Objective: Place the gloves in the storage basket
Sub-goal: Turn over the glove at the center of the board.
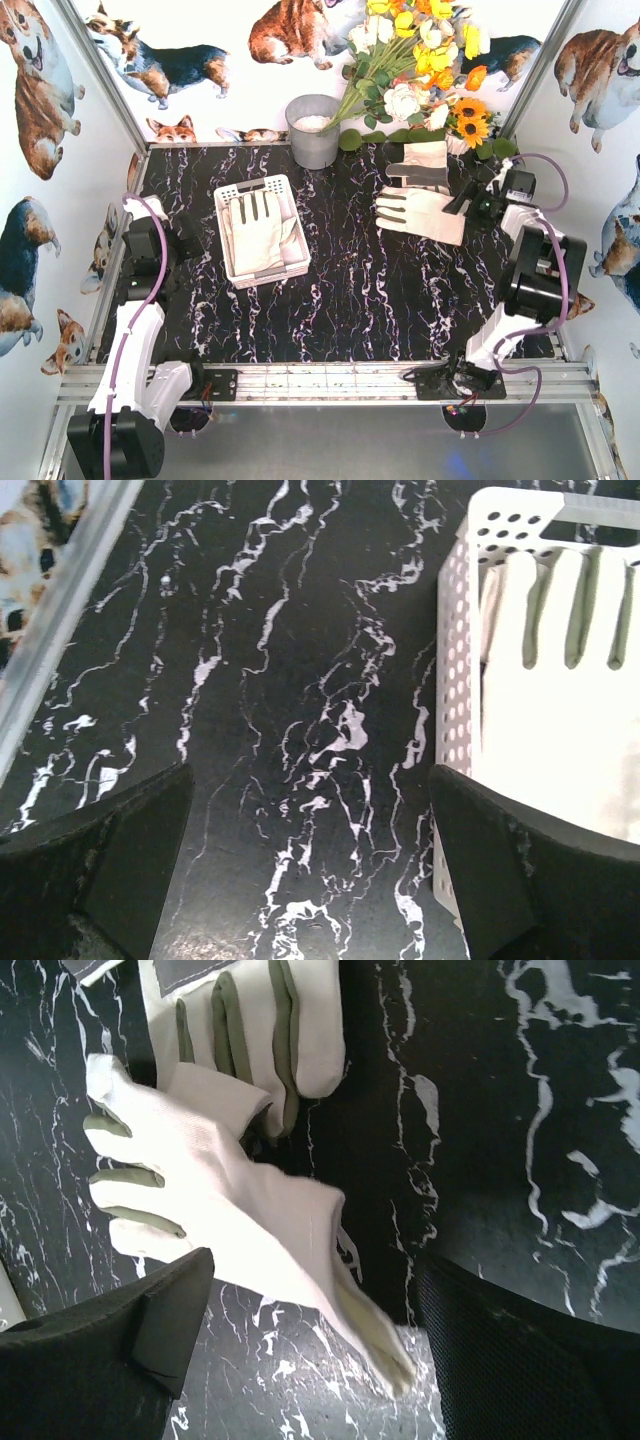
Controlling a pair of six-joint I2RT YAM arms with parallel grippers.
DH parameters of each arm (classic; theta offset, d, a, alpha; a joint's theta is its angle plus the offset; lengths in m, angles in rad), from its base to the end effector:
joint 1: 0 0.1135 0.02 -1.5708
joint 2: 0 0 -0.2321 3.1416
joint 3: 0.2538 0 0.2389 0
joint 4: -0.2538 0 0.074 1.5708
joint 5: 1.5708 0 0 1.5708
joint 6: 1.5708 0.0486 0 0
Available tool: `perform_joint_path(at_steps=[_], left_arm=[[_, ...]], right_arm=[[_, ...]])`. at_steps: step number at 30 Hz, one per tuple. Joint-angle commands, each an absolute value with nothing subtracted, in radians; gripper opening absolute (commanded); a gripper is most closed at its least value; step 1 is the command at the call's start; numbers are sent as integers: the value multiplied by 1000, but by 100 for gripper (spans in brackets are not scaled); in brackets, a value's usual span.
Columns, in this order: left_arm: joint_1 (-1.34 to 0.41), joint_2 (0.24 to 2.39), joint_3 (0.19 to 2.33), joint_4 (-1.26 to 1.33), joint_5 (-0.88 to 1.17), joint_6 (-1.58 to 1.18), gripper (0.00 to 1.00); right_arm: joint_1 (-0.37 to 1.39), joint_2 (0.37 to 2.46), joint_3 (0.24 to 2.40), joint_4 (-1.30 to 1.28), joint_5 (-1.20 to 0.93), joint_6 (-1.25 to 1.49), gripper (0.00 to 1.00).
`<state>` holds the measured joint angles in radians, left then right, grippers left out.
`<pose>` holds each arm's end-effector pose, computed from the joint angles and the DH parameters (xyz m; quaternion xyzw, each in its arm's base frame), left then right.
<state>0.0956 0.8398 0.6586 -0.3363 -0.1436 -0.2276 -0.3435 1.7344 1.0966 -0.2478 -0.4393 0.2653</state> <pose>0.2078 0.0269 0.2432 -0.1743 0.8452 0.0288 0.5043 0.3403 -0.0998 0.1616 0.2057 0.8989 0.1922 0.3356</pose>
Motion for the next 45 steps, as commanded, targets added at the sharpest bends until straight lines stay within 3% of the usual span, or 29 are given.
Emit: perform_joint_path(at_steps=[1,7,10,11,15,18,20,28,37,45], left_arm=[[109,821,659,-331,-236,-204,95],[109,839,652,-321,-270,-190,95],[109,849,649,-328,-290,-184,95],[109,850,647,-327,-296,-184,95],[109,845,636,-316,-302,-177,95],[107,837,631,-315,-303,-175,95],[107,835,629,-312,-306,-173,95],[107,811,633,-301,-258,-184,95],[97,707,616,-272,-167,-202,96],[82,674,610,-269,-130,-213,96]], right_arm=[[-353,1775,1160,-179,-528,240,83],[-359,1842,1228,-221,-535,181,83],[-364,1893,1253,-184,-659,196,76],[-364,1916,1272,-177,-707,208,70],[-364,1964,1329,-186,-816,248,29],[-364,1912,1288,-155,-820,277,8],[-364,1849,1242,-132,-818,313,0],[-319,1519,959,45,-779,465,0],[-46,1135,747,-124,-496,331,0],[188,928,794,-304,-130,160,0]])
